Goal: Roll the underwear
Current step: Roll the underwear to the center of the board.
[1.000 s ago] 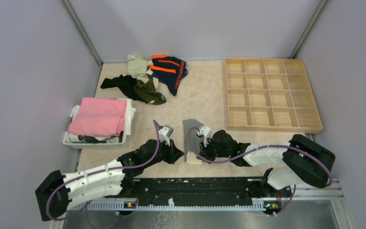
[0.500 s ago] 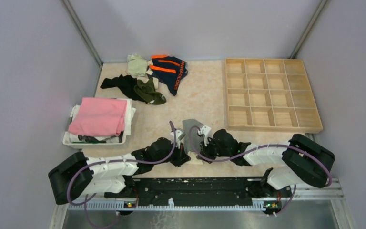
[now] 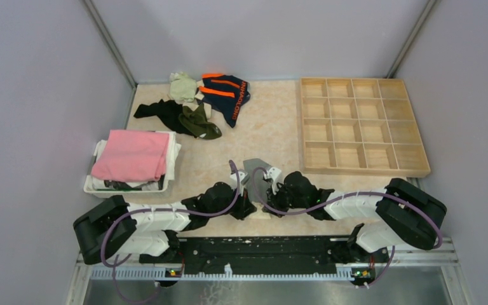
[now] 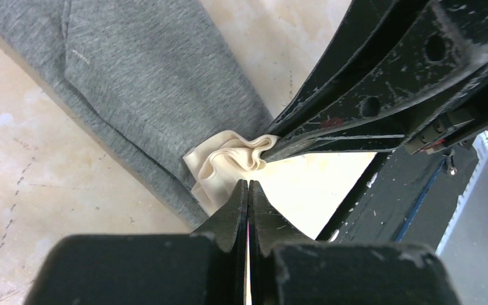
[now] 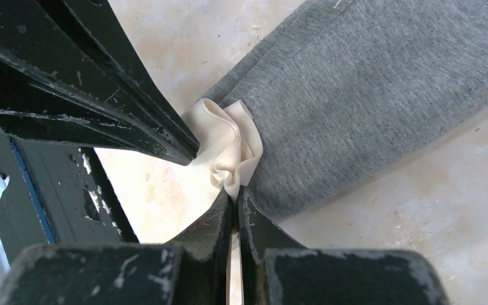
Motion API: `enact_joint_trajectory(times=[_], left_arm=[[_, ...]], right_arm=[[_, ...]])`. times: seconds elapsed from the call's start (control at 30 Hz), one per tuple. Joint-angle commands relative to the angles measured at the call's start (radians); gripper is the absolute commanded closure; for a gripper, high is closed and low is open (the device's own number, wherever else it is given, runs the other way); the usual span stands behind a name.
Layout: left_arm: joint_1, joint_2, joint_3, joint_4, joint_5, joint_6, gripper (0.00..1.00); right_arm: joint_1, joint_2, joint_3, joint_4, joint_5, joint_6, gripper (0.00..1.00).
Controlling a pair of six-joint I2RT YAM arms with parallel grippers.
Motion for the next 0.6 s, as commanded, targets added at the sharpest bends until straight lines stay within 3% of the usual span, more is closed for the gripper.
enact_joint_trajectory(times=[0.0,0.3,0.57], left_arm=[[-0.005,0.007,-0.024,0.062,-0.031,-0.009,1.0],[-0.005,-0.003,-0.063,0.035,-0.071,-0.02,1.0],[-0.004,0.017,-0.069,0.013,-0.076,-0.036,1.0]], right_arm=[[-0.009,0.008,0.045,0.0,-0.015,0.01,0.97],[-0.009,-0.014,0.048,-0.005,-0.014,0.016,0.93],[-0.009,-0.096,0.056,-0.079,0.052,0.008,0.8]])
